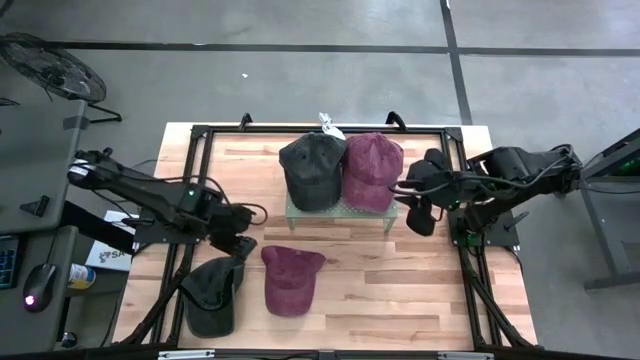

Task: Pick & Place hat
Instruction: Stack the black cap on top of the black cap on the shelf

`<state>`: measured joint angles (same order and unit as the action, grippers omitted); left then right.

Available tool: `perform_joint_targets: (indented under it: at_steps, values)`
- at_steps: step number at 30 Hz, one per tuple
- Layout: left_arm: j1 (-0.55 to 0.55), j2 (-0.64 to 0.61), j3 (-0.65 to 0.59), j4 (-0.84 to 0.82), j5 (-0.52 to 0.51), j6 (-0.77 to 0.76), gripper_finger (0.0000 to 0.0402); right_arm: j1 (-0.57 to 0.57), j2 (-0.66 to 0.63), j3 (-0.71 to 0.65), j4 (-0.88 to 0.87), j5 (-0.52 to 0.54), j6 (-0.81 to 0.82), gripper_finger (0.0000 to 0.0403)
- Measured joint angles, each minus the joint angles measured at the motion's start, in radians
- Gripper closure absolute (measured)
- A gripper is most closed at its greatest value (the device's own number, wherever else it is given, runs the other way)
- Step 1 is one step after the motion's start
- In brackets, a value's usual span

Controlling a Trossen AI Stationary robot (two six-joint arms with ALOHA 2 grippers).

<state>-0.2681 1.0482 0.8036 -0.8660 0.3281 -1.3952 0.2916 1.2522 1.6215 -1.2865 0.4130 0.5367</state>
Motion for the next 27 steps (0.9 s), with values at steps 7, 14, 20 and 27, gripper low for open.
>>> perform_joint_targets:
  at_steps: [7,14,20,27]
  values:
    - [-0.039,0.124,0.0,-0.008,-0.016,-0.07,0.02,0.003,0.0,0.0,-0.001,-0.045,-0.07,0.0253]
    - [-0.042,0.184,0.0,0.012,0.029,-0.129,0.02,0.003,0.0,0.0,-0.009,-0.086,-0.121,0.0252]
    - [-0.042,0.183,0.0,0.024,0.032,-0.159,0.02,0.003,0.0,0.0,-0.012,-0.109,-0.145,0.0252]
    - [-0.042,0.234,0.0,0.014,0.078,-0.166,0.02,0.003,-0.001,0.0,-0.016,-0.115,-0.154,0.0253]
